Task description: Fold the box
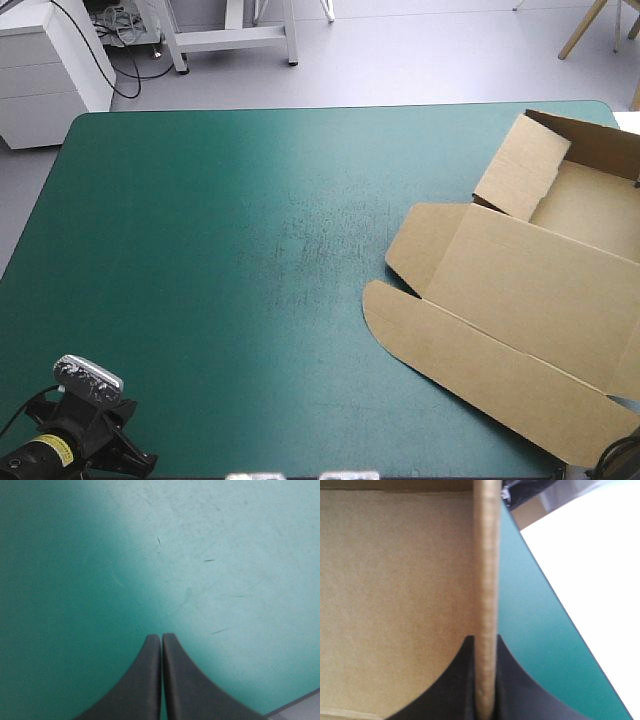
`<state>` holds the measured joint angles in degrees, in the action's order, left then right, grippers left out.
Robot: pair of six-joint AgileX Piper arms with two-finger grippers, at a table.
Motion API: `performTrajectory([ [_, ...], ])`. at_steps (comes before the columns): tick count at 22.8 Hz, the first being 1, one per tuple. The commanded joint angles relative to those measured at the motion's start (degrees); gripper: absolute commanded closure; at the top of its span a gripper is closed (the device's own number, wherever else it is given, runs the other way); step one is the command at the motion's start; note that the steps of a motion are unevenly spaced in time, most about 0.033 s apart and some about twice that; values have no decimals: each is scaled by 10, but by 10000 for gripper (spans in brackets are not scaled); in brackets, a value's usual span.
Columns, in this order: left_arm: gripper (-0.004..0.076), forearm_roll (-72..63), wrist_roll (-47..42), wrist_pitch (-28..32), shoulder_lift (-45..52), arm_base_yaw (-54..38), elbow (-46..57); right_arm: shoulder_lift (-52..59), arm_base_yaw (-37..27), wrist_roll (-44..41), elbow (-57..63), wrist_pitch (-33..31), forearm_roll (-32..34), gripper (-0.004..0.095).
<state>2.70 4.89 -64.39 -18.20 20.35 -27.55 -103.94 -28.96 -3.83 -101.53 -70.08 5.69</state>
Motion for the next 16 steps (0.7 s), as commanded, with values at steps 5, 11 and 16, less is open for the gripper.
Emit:
performTrajectory([
  [5, 734, -3, -5, 25, -6, 1, -12, 36, -22, -16, -13, 11, -13, 590],
  [11, 734, -3, -5, 25, -6, 1, -12, 36, -22, -2, -13, 11, -42, 432],
  [16, 734, -3, -5, 25, -6, 1, -12, 70, -22, 74, -13, 11, -138, 441],
])
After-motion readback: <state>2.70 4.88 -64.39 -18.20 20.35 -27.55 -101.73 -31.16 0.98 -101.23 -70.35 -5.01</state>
